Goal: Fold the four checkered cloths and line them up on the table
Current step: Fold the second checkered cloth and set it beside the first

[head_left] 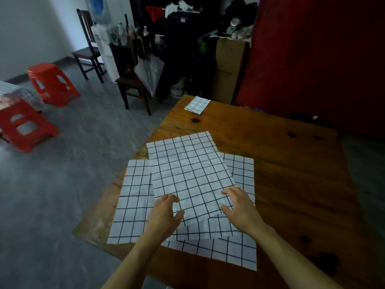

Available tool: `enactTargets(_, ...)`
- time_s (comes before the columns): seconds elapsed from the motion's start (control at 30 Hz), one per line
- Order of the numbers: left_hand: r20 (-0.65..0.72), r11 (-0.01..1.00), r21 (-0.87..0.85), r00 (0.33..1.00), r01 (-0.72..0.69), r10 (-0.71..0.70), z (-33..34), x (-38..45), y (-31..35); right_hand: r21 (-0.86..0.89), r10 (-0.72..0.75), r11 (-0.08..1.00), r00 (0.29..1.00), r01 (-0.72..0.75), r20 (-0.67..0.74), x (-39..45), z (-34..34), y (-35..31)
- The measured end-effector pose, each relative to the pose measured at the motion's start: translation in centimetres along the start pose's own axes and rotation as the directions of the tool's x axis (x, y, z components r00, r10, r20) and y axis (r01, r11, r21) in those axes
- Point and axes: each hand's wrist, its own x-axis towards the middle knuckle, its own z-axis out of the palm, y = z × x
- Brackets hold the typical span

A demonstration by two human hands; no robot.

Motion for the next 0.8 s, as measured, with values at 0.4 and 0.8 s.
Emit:
enactTargets(0.4, 0.129, 0.991, 0.11, 0.989, -0.079, 0.065, 3.9, 2.8, -1.9, -0.092, 0.01, 0.996, 0.986, 0.006, 0.169, 3.1, 3.4, 2.4)
enactTargets(0.8, 0.295, 0.928, 0.327, 0.952, -0.178, 0.079, 6.0, 4.0, -2.6, -0.187, -0.115, 0.966, 0.947, 0.177, 0.301, 5.3, 7.0, 5.5)
